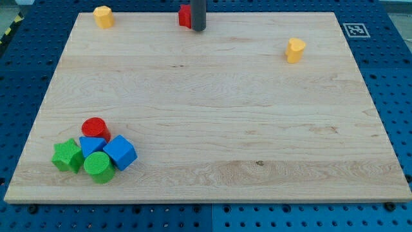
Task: Move the red star a bit right
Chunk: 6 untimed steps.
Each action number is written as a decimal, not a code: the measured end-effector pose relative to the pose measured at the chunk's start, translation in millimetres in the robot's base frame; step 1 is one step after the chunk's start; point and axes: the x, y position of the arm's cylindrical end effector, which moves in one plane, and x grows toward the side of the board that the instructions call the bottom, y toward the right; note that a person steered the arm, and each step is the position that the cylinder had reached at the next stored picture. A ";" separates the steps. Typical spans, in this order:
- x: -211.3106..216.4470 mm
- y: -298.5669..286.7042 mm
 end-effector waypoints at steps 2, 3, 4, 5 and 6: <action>3.8 4.9; 18.5 -7.5; 12.5 -61.2; -21.1 -105.7; -46.3 -102.1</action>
